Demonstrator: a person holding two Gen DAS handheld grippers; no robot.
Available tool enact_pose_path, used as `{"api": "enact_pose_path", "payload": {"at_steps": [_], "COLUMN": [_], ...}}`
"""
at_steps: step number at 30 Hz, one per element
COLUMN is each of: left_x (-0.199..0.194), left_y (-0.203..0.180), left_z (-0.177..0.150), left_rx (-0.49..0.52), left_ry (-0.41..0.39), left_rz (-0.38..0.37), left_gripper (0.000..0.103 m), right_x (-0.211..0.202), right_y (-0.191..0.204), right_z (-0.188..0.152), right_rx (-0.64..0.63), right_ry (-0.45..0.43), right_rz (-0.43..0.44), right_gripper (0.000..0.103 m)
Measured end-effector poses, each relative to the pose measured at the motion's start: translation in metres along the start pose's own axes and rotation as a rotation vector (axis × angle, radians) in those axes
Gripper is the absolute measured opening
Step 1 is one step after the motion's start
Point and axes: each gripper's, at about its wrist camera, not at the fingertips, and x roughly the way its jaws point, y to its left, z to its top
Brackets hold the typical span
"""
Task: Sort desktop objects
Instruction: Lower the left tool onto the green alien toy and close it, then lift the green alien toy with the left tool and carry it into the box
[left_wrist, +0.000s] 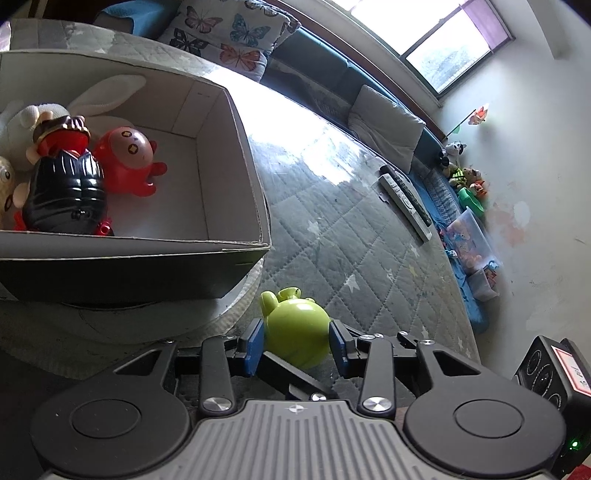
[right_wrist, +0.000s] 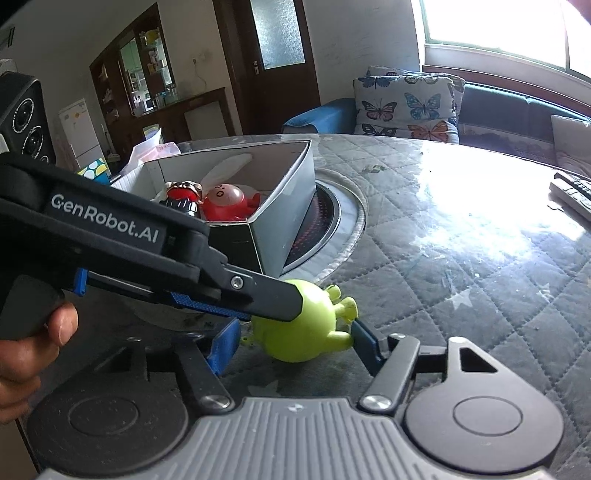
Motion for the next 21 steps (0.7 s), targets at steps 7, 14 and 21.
{"api": "enact_pose_path", "payload": {"at_steps": [7, 14, 21], "left_x": [0.001, -0.011, -0.044], "left_y": [0.004, 0.003, 0.0], "left_z": [0.001, -0.008, -0.02], "left_rx": [0.01, 0.025, 0.03], "left_ry": [0.018, -0.001, -0.068], "left_rz": [-0.022, -0.054, -0.101], "left_gripper": [0.043, 0.042, 0.042], "right_x": [-0.001, -0.013, -0.038], "right_y": [0.0, 0.008, 0.035], "right_z": [0.002, 0.0, 0.002], "right_rx": [0.004, -0.025, -0.108], "right_ry": [0.003, -0.012, -0.055], "right_rz": [-0.001, -0.011, -0.032], "right_gripper": [0.064, 0.064, 0.064]}}
